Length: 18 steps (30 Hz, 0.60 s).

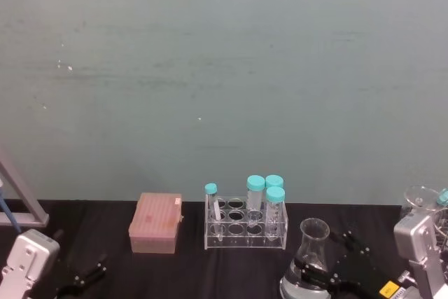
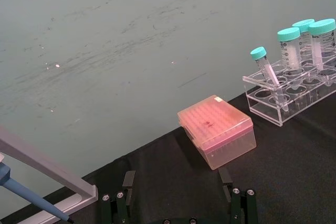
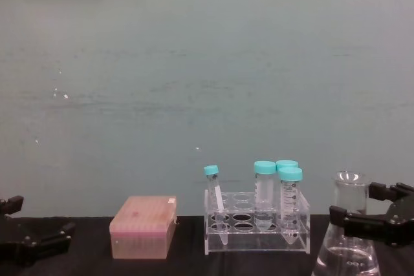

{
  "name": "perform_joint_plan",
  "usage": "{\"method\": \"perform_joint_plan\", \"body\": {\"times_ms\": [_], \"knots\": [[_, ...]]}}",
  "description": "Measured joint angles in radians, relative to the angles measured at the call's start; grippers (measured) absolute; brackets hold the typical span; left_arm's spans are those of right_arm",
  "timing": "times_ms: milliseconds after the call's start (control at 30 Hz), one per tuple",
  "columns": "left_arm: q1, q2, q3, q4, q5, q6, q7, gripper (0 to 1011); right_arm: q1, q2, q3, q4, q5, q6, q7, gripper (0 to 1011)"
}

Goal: Pick up the beaker with the right gripper, shake it three times, and then put it down.

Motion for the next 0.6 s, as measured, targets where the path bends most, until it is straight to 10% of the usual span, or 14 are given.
{"method": "perform_joint_plan", "body": {"times_ms": [600], "knots": [[0.0,0.0,0.0,0.0,0.0,0.0,0.0,1000,0.007,-0.044,0.02,0.017,-0.049,-0.005,0.011,1003]]}}
